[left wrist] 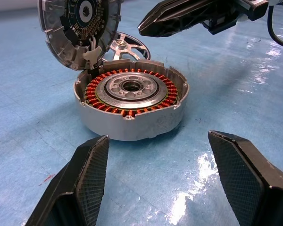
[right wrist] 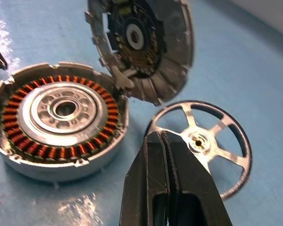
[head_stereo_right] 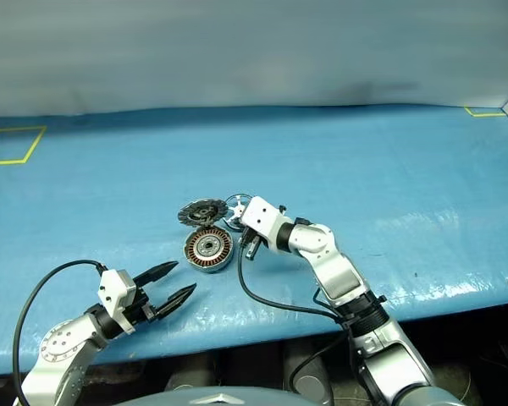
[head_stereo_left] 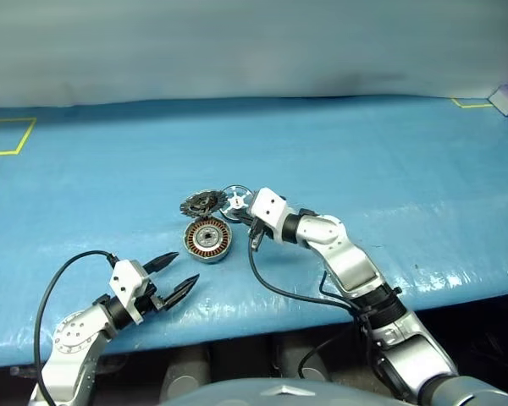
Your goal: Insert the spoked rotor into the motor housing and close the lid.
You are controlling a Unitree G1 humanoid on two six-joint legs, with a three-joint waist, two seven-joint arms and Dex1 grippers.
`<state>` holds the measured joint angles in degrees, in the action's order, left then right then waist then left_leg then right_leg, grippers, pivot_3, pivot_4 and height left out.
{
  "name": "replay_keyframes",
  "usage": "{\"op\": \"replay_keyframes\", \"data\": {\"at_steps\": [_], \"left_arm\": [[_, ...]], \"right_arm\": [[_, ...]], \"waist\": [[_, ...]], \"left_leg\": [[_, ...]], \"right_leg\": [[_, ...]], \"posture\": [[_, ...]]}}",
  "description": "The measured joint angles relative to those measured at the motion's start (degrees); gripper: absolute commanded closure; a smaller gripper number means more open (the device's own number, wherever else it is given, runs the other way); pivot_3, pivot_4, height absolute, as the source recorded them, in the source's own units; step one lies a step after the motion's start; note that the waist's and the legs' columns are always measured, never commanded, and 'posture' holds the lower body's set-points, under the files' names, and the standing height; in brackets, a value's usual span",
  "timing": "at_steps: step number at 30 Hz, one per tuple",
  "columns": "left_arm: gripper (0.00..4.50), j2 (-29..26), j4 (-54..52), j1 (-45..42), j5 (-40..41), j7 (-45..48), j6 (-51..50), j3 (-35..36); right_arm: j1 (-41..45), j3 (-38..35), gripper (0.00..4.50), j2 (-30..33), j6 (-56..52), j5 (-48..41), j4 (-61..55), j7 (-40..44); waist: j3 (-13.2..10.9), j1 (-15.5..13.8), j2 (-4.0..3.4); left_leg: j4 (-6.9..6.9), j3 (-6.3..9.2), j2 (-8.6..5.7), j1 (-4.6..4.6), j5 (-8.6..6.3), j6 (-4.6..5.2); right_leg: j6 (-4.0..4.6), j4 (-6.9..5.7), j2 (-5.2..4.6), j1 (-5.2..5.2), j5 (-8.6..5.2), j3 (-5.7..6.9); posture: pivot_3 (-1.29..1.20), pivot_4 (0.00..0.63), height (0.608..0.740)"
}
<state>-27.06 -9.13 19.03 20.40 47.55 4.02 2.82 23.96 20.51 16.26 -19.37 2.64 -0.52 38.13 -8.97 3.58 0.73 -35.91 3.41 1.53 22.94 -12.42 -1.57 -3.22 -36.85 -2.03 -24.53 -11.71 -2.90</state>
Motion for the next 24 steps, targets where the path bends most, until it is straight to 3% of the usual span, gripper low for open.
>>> {"op": "replay_keyframes", "data": {"at_steps": [10,13,16,24], "left_arm": [[0.83,-0.01,0.15,-0.95,-0.07,0.03,0.02,-0.09],[0.83,-0.01,0.16,-0.8,-0.13,-0.05,0.03,-0.09],[0.83,-0.01,0.16,-0.48,-0.5,-0.52,0.26,-0.05],[0.83,-0.01,0.16,-0.22,-1.7,-1.26,0.47,-0.04]], "right_arm": [[3.95,-0.87,4.45,-4.1,0.19,1.51,9.22,-4.46],[4.25,-0.79,3.92,-3.98,1.07,2.58,10.76,-5.08],[4.29,-0.74,2.93,-3.53,2.12,3.94,11.03,-6.12],[4.47,1.59,2.93,-1.97,4.22,7.23,11.54,-5.44]], "waist": [[0.0,-0.05,0.0],[0.0,-0.05,0.0],[-0.01,-0.04,0.0],[0.0,0.02,0.0]], "left_leg": [[0.01,0.0,-0.02,0.02,0.0,0.0],[0.0,0.0,-0.02,0.02,0.0,0.0],[0.0,0.01,-0.02,0.01,0.0,0.0],[0.01,0.0,-0.01,0.01,0.0,0.0]], "right_leg": [[0.0,0.02,0.0,0.02,0.0,-0.01],[0.0,0.01,0.0,0.02,0.0,-0.01],[0.0,0.0,0.01,0.01,0.0,-0.01],[0.0,0.0,0.01,0.01,0.0,-0.01]], "posture": [[0.0,0.15,0.74],[0.0,0.15,0.74],[0.0,0.15,0.74],[0.0,0.15,0.74]]}}
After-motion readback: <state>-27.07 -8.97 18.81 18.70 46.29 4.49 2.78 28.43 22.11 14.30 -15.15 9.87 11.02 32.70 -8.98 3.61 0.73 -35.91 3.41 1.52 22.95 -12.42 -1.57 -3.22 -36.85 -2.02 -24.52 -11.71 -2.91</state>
